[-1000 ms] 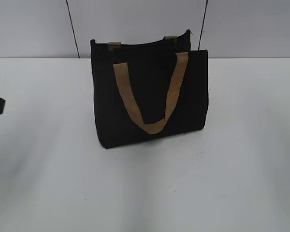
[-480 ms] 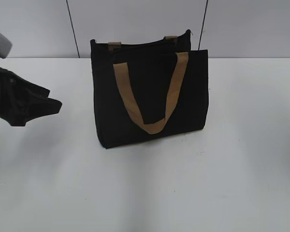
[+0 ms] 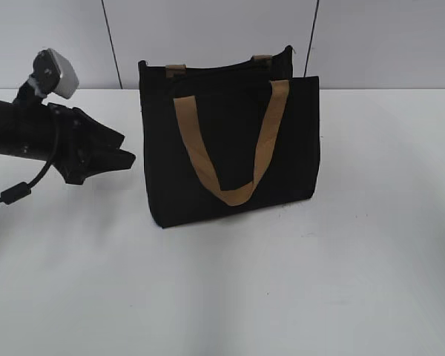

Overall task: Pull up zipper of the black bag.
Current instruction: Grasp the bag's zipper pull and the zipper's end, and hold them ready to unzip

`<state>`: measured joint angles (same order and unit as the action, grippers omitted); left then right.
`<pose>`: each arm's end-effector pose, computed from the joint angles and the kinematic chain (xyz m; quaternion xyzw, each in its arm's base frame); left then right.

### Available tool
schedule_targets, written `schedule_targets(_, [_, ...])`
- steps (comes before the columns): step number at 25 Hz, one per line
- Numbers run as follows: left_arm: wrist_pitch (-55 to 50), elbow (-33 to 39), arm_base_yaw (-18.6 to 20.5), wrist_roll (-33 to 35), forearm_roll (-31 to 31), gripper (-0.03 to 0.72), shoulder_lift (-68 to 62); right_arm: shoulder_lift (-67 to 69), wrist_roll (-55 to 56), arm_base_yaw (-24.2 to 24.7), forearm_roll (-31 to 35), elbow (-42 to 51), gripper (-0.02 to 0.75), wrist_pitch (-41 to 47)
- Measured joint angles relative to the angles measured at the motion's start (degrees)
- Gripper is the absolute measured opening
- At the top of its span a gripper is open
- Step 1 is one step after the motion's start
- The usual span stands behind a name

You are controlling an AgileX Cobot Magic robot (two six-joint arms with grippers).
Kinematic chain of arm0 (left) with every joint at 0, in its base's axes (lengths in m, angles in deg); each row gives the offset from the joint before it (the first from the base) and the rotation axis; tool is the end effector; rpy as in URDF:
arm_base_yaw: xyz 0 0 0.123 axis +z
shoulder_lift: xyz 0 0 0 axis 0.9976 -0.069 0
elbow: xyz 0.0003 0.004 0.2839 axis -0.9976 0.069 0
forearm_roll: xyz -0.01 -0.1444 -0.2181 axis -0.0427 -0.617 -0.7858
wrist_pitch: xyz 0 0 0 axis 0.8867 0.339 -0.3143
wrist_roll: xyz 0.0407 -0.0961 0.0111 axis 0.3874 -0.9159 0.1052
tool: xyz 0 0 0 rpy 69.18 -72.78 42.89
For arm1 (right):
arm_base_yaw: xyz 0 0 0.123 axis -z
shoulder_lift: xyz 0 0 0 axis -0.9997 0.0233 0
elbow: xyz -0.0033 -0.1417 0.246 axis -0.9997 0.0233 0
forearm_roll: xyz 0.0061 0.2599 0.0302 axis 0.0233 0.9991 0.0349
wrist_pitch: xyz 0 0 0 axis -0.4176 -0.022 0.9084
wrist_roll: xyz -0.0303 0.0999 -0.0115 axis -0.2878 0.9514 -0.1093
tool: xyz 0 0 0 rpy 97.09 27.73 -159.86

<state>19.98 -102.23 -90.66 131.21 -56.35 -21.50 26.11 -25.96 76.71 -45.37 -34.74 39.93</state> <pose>0.3426 -0.0984 0.1479 0.4964 0.7340 -0.1985 0.4189 0.2880 0.0927 0.4009 -0.3024 0.8727 0.1154 0.3655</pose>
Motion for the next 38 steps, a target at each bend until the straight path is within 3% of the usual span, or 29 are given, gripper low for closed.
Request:
schedule_targets(13, [2.71,-7.53,-4.48,2.05,-2.15,0.406,-8.55,13.43,1.72,-12.61,-0.11,-13.33,0.47,-0.65])
schedule_targets(20, [6.24,-8.62,-5.92,2.1,-2.43,0.406,-11.58,14.63,1.78,-13.74,-0.17,-14.88,0.47,-0.76])
schedule_targets(25, [6.67,-8.62,-6.09,2.1,-6.23,0.391,-12.18,14.63,1.78,-13.74,-0.11,-14.88,0.47,-0.76])
schedule_targets(27, [6.67,-8.62,-6.15,2.1,-9.1,0.342,-12.18,14.63,1.78,-13.74,-0.05,-14.88,0.47,-0.76])
schedule_targets(33, [6.88,-8.62,-6.15,2.1,-11.31,0.058,-11.98,14.63,1.77,-13.74,-0.01,-14.88,0.47,-0.76])
schedule_targets(38, [7.27,-8.62,-6.15,0.39,-4.95,0.029,-7.32,14.69,0.81,-13.74,0.13,-14.88,0.468,-2.67])
